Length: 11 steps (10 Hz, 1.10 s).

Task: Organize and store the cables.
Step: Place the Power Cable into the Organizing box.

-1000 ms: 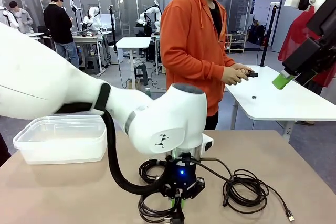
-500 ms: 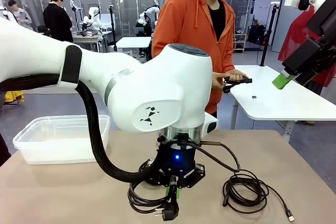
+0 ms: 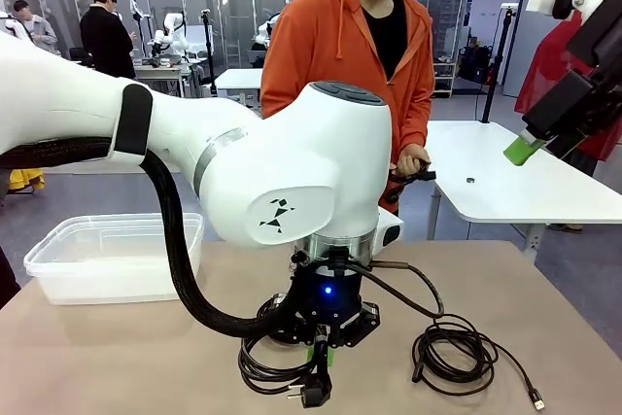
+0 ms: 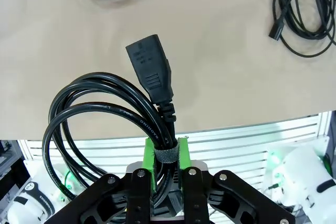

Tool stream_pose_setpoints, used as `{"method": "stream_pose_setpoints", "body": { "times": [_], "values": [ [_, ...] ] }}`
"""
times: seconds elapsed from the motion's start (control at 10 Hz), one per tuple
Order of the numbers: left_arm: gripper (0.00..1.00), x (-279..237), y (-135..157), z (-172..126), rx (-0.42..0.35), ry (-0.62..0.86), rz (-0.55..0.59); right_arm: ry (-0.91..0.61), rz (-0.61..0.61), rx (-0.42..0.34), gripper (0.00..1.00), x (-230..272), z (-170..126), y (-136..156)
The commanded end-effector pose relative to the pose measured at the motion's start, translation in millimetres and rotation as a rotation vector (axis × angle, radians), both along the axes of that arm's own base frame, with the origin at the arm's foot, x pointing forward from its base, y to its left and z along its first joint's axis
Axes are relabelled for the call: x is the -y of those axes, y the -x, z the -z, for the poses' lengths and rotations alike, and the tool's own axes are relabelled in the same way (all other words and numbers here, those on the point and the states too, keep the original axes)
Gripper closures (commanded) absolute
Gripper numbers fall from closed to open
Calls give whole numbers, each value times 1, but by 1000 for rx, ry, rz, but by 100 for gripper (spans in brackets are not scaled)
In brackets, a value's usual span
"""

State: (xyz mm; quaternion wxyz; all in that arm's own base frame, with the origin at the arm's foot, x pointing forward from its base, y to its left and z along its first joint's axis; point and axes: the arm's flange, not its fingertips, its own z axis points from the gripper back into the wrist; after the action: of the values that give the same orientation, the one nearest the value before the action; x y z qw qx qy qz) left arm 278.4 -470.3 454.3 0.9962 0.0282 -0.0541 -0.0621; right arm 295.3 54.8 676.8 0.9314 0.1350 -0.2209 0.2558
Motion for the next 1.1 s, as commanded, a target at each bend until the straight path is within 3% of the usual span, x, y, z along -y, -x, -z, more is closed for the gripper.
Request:
{"method": "stream_pose_setpoints", "body": {
  "times": [0.0, 0.1, 0.4, 0.5, 0.8, 0.9, 1.0],
  "values": [
    [80, -1, -1, 0, 0, 0, -2, -11, -4, 8, 0, 0, 0, -2],
    [80, -11, -13, -20, 8, -31, -47, -11, -4, 8, 0, 0, 0, -2],
    [80, -116, -56, -71, 6, -52, 25, -11, -4, 8, 0, 0, 0, -2],
    [80, -156, -69, -89, 35, -13, 14, -11, -4, 8, 0, 0, 0, -2],
    [80, -272, -100, -128, 178, -36, 133, -11, -4, 8, 0, 0, 0, -2],
    [80, -302, -106, -134, 178, 9, 219, -11, -4, 8, 0, 0, 0, -2],
    [80, -327, -117, -135, 192, 29, 216, -11, -4, 8, 0, 0, 0, -2]
  ]
}}
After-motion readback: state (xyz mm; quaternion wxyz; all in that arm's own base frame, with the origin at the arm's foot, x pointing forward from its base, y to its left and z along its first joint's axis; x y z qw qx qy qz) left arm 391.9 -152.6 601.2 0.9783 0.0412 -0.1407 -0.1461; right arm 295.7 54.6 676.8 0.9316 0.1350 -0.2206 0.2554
